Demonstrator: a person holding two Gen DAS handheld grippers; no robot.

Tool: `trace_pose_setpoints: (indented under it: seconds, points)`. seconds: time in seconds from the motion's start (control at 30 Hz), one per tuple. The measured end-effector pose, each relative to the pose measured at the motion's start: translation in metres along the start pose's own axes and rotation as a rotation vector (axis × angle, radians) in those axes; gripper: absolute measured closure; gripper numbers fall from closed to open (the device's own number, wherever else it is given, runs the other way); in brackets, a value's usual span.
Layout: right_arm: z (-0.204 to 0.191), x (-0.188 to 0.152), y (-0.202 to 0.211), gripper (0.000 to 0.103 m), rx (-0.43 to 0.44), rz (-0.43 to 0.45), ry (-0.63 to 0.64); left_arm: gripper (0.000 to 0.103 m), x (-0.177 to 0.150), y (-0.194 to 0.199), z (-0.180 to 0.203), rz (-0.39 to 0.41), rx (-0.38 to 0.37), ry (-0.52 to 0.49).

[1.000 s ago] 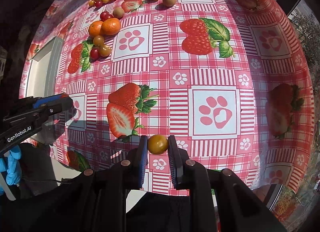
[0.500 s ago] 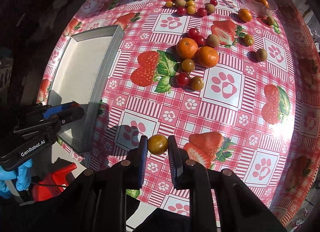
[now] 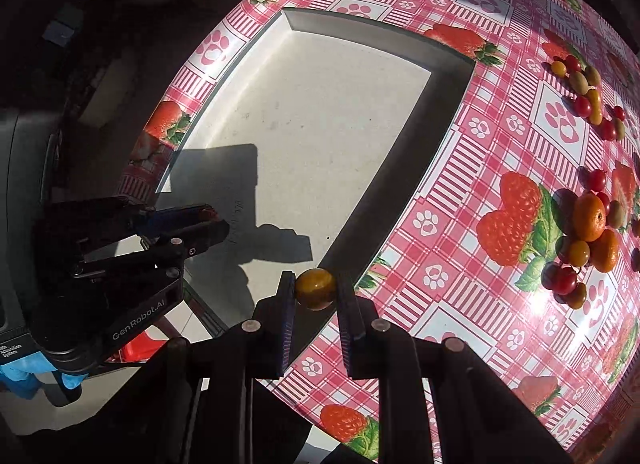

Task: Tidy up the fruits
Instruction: 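Carry both held tomatoes over the white tray, then open both tools to drop the tomatoes into the white tray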

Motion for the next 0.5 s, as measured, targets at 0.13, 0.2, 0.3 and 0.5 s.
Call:
trace_pose_setpoints:
  seconds: [0.13,0.2,0.3,0.5]
  points:
    - [-0.012,0.002,-0.022,0.081,0.007,-0.049,0.007,0.083,-0.005,-0.009,-0.006,-0.022,0.013,-0.011]
    - [-0.014,0.001,-0.03,0.081,0.003,-0.065,0.003,0.083,-0.008,-0.013,-0.008,-0.032,0.008,-0.012]
    - [-0.013,-0.001,-0.04,0.081,-0.018,-0.093,0.007,0.083,-0.012,-0.016,-0.008,-0.032,0.008,-0.02]
    - [-0.014,-0.005,-0.056,0.072,-0.042,-0.137,0.017,0.058,-0.017,-0.028,-0.002,-0.059,0.043,-0.043]
Point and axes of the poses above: each gripper's, at about its wrist camera, not at the fingertips, and y roughly against the way its jaws point, z to its right, x to its top, the point moved 2 cm from there along -y, roughly the way its jaws point, and after that the axes turned 9 degrees about z, right-handed, at the moved point
